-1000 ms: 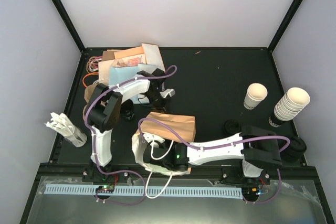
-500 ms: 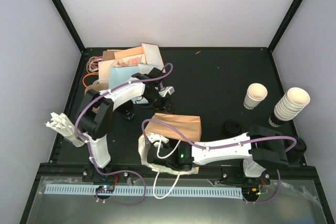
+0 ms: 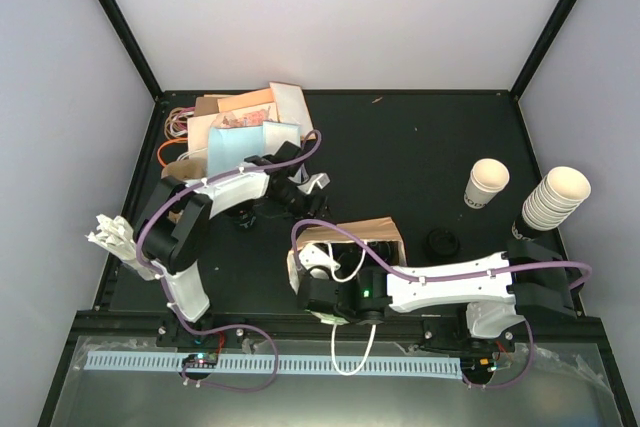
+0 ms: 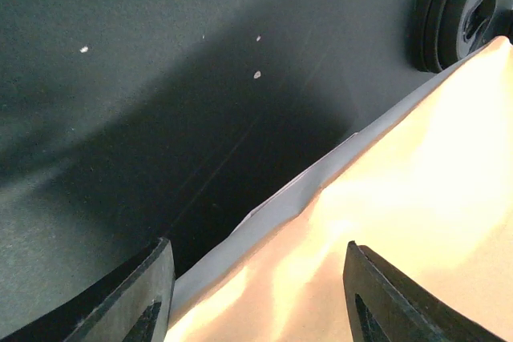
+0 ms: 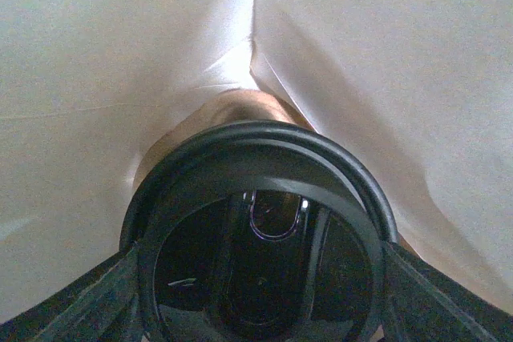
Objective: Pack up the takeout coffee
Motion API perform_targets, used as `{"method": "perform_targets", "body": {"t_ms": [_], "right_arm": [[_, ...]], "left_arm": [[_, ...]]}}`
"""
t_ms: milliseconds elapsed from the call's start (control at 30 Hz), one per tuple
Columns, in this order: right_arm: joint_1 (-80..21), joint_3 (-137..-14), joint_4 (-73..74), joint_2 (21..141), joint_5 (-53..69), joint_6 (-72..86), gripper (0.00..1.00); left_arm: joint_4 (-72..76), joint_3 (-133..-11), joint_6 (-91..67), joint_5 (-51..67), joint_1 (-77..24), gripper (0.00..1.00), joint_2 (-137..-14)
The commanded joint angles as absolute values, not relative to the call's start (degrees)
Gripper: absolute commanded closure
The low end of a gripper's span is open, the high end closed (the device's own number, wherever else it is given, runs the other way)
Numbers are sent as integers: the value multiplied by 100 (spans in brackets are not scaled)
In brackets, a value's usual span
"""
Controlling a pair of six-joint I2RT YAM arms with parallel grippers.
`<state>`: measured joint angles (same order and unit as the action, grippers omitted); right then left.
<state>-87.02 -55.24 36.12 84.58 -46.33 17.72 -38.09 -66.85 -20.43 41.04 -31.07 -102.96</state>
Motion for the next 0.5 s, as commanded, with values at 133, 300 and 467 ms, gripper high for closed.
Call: {"method": "perform_targets", "body": {"t_ms": [133,300,467], "right_arm": [[-8603,-5459,3822,8585,-4750,1555,42],[-8695,-5492,3959,8761,-4571,1662,42],[-8714,-5484,4050,8849,-4541,1801,42]], "left_arm": [[-3294,-6119,-2471,4598,-3262,43,-10291],[-3225,-6177,-2564,4565,-3352,48,-10252],[-3394,-6430,-2597,4488,-3445,53,-10219]]}}
